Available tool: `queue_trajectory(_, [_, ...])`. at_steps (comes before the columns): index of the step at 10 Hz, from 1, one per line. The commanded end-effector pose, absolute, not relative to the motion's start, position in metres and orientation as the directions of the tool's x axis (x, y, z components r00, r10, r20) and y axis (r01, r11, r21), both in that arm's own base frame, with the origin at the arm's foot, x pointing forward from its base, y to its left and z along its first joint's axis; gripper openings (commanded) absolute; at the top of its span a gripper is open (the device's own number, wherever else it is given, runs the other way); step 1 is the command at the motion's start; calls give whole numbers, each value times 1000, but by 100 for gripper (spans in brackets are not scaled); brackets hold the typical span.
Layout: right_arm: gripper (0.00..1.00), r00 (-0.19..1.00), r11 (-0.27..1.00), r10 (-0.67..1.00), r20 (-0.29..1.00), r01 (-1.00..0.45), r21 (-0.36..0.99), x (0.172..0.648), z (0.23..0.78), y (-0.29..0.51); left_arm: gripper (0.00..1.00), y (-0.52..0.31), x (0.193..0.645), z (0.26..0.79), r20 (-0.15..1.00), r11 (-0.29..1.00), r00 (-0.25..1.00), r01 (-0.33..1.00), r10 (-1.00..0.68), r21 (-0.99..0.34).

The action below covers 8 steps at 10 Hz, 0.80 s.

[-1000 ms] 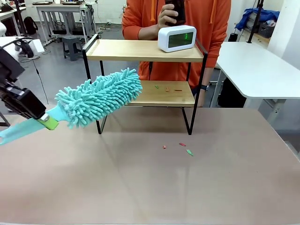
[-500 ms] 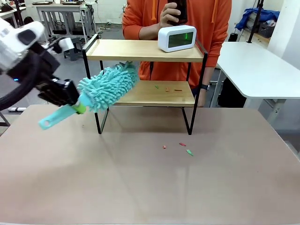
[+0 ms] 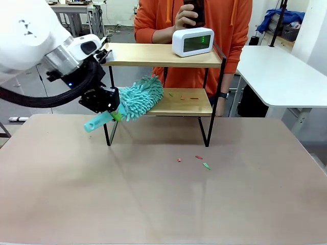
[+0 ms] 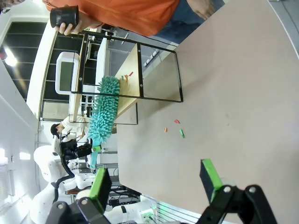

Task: Clean the shelf.
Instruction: Clean the remaining tier of the Shelf with the Duster once objects are removed.

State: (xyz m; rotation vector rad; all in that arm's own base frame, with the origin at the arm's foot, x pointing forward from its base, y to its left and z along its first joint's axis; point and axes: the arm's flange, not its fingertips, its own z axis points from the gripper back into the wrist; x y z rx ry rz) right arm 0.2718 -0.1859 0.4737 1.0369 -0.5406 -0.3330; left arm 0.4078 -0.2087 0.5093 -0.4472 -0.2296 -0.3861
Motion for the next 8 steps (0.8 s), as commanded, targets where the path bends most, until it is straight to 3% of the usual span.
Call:
queue_trajectory(1, [100, 810, 468, -506, 294, -28, 883, 275, 473, -185, 13, -221, 432, 516, 276, 851, 921, 367, -275, -376])
queue_trajectory(2, [100, 810, 468, -506, 294, -28, 883, 275, 473, -185, 0, -226, 445, 512, 280, 866, 927, 343, -250, -364])
queue_trajectory(8, [100, 810, 468, -506, 294, -28, 883, 275, 473, -185, 0, -264, 467, 501, 242, 845, 911, 402, -333, -352])
